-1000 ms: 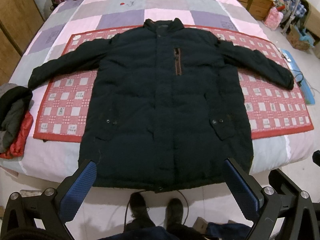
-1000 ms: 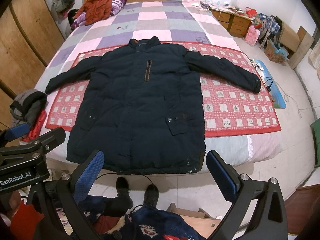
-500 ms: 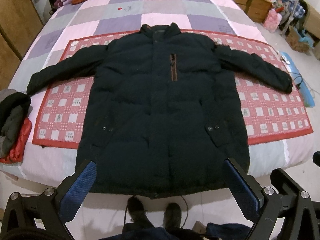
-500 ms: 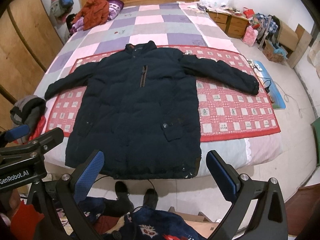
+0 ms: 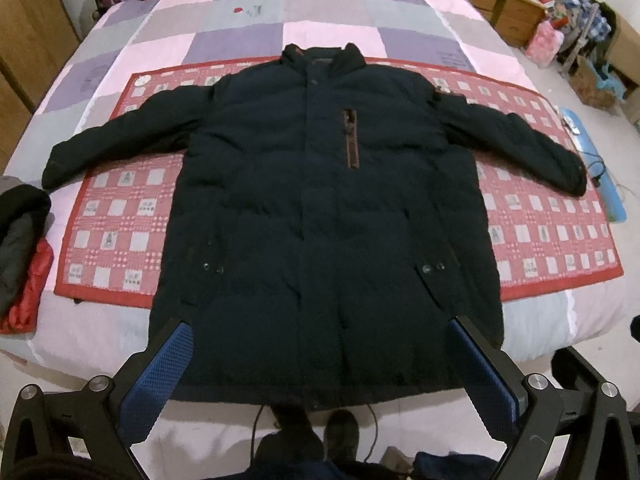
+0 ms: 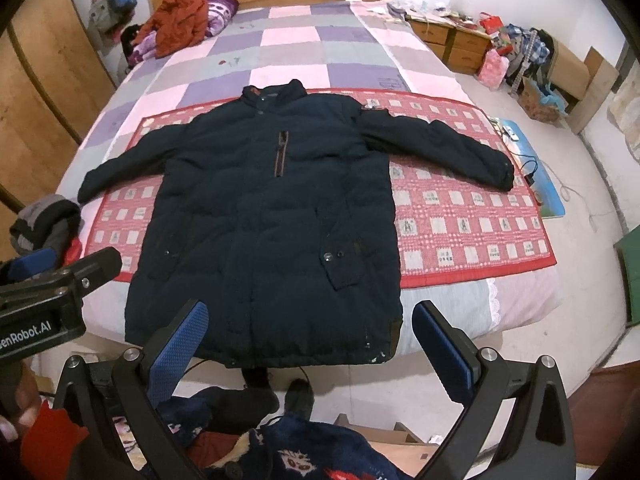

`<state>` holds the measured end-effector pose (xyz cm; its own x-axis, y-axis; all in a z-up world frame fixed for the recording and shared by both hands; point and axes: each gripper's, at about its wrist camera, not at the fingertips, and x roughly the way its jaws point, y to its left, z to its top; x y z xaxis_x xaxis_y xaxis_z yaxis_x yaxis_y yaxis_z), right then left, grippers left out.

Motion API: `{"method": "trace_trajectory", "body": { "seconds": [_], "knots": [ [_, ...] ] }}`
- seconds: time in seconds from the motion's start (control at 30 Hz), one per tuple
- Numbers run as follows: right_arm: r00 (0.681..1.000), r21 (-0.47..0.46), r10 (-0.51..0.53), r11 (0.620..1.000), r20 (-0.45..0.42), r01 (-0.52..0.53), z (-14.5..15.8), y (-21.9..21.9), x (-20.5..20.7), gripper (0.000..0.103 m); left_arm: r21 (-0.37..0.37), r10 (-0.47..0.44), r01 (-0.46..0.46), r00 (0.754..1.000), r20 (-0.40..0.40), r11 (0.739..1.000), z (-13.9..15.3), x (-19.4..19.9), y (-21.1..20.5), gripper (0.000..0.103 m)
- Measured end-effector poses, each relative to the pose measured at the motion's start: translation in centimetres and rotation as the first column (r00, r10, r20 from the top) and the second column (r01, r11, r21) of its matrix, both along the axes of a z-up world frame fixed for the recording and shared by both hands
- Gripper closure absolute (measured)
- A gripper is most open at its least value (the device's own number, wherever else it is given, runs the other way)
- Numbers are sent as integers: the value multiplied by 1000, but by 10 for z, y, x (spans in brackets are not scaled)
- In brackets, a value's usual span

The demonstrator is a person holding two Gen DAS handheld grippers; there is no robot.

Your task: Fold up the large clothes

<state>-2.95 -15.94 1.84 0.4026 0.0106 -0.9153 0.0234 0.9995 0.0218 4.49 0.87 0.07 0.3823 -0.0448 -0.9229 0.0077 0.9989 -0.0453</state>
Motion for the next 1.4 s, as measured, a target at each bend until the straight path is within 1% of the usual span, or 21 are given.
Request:
{"method": "trace_trajectory", "body": {
  "seconds": [0.13, 0.3, 0.47, 0.63, 0.7, 0.77, 0.83, 0.9, 0.93, 1.0, 1.03, 1.1, 1.17, 1.2, 1.23, 1.3, 1.33, 1.37, 1.4],
  "knots": [
    [1000, -3, -25, 1000, -9, 25, -4, 10, 18, 0, -4, -6, 6, 1000, 0, 1000, -6, 18, 20, 0],
    [999, -15, -39, 999, -22, 38, -12, 30, 46, 0, -13, 12, -13, 1000, -8, 1000, -18, 50, 51, 0],
    [998, -25, -58, 998, -38, 57, -23, 47, 78, 0, -1, 19, -19, 1000, -7, 1000, -35, 75, 75, 0],
    [999, -40, -43, 998, -26, 42, -34, 57, 103, 0, -1, 52, -53, 998, -31, 999, -61, 98, 93, 0],
    [999, -34, -32, 999, -17, 31, -43, 56, 113, 0, -2, 67, -67, 997, -31, 998, -73, 106, 99, 0],
    [1000, -36, -10, 999, 9, 10, -58, 54, 124, 0, 9, 81, -81, 996, -22, 997, -90, 112, 104, 0],
    [999, -63, 30, 998, 39, -28, -79, 51, 136, 0, 13, 93, -93, 996, -17, 996, -111, 120, 108, 0],
    [995, -103, 82, 992, 54, -76, -109, 49, 149, 0, 7, 97, -97, 995, -18, 995, -136, 129, 110, 0],
    [994, -118, 97, 989, 52, -91, -127, 46, 158, 0, 6, 101, -101, 995, -20, 995, -152, 136, 110, 0],
    [992, -120, 119, 986, 41, -114, -166, 37, 180, 0, 13, 105, -105, 994, -15, 994, -184, 152, 111, 0],
    [991, -121, 126, 985, 37, -121, -186, 32, 193, 0, 32, 110, -110, 994, -6, 993, -205, 163, 110, 0],
    [989, -133, 142, 982, 46, -135, -226, 22, 221, 0, 55, 118, -118, 993, 3, 991, -236, 184, 109, 0],
    [982, -155, 166, 976, 86, -152, -257, 17, 247, 0, 58, 116, -118, 993, 34, 991, -268, 214, 110, 0],
    [978, -164, 181, 973, 105, -162, -275, 16, 264, 0, 66, 117, -121, 991, 58, 990, -279, 226, 110, 0],
    [976, -162, 188, 972, 114, -168, -287, 18, 276, 0, 80, 113, -121, 989, 96, 989, -293, 242, 111, 0],
    [964, -141, 232, 967, 131, -213, -318, 26, 305, 0, 109, 99, -115, 985, 143, 987, -313, 263, 112, 0],
    [950, -149, 279, 955, 142, -258, -330, 35, 317, 0, 133, 95, -117, 982, 160, 984, -325, 274, 116, 0],
    [927, -173, 342, 933, 153, -316, -345, 43, 328, 0, 166, 104, -132, 981, 165, 977, -338, 283, 121, 0],
    [913, -195, 381, 916, 147, -351, -357, 46, 336, 0, 197, 104, -135, 982, 158, 971, -350, 290, 127, 0]
  ]
}}
